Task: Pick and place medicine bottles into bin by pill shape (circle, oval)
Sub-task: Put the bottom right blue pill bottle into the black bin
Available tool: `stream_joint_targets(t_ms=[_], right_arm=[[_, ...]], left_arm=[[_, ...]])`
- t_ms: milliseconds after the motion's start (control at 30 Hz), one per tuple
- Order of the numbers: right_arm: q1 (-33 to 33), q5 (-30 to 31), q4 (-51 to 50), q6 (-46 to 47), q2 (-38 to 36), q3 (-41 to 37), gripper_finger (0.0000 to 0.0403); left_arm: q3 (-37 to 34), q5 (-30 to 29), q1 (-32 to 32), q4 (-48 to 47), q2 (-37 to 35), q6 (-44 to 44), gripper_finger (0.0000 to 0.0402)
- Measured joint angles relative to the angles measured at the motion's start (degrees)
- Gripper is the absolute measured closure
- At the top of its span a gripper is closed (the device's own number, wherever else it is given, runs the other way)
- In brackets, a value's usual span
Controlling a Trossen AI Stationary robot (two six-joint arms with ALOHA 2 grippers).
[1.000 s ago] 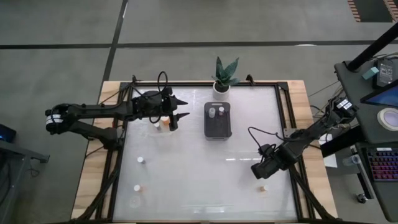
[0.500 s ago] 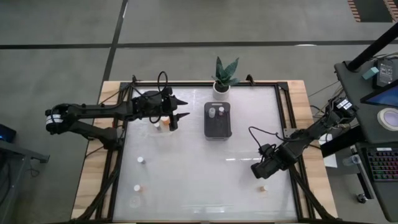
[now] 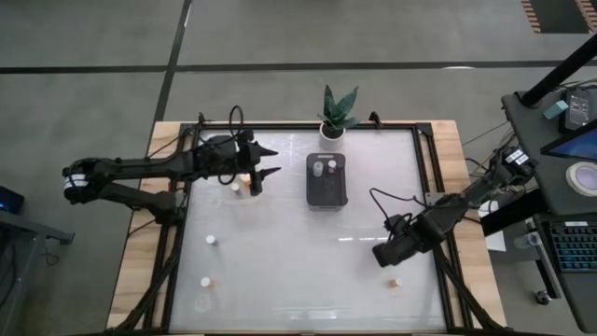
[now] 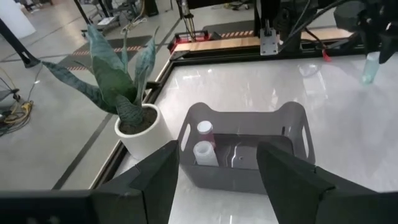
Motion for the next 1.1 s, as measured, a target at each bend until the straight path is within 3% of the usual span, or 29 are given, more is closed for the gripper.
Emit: stream_joint_targets(t_ms=[333,733,1100], right_arm=[[-10.06,4.23,-3.47,-15.47,2.62,13.65,0.029],[-23.45,4.56,-20.01,-43.99,16.33,38.19,0.029],[-38.03,4.51,-21.18,-68.66,24.8,54.13,0.029]], left_arm=[[-2.43,-0.09,0.02,2.2,-2.02,1.51,0.0201],[-3.37,-0.07,0.04,1.57,-2.76,1.13,0.0201],[-3.37,-0.07,0.04,1.47,-2.92,1.26,0.0201]])
